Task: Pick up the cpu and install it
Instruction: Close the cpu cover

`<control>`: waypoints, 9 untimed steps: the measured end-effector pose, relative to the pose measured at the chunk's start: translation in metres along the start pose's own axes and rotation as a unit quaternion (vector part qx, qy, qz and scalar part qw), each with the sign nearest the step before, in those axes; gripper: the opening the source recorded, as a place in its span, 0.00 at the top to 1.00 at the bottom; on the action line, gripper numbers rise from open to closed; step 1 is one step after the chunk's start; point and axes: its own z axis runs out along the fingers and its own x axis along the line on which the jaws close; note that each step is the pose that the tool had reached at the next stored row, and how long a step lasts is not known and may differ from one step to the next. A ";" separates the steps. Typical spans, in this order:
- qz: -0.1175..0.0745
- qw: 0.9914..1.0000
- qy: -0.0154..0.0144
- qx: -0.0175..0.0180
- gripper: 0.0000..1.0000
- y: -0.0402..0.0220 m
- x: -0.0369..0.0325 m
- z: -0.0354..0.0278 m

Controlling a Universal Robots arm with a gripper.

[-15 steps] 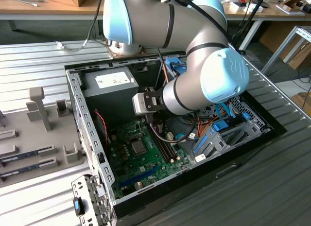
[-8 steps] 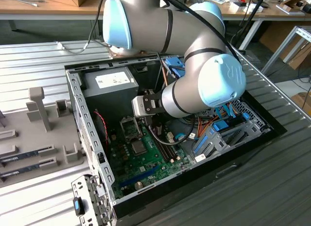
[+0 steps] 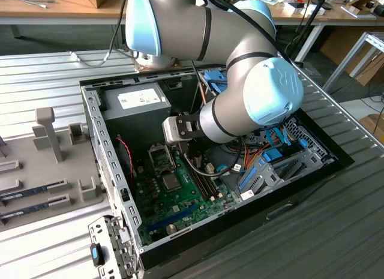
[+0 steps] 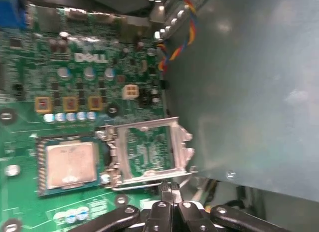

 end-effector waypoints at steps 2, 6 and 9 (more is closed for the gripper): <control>0.000 1.000 0.030 0.001 0.89 0.0006 0.0000 0.0000; -0.002 0.998 0.059 0.003 0.89 0.0051 -0.0011 -0.0029; -0.007 0.997 0.083 0.003 0.89 0.0074 -0.0013 -0.0035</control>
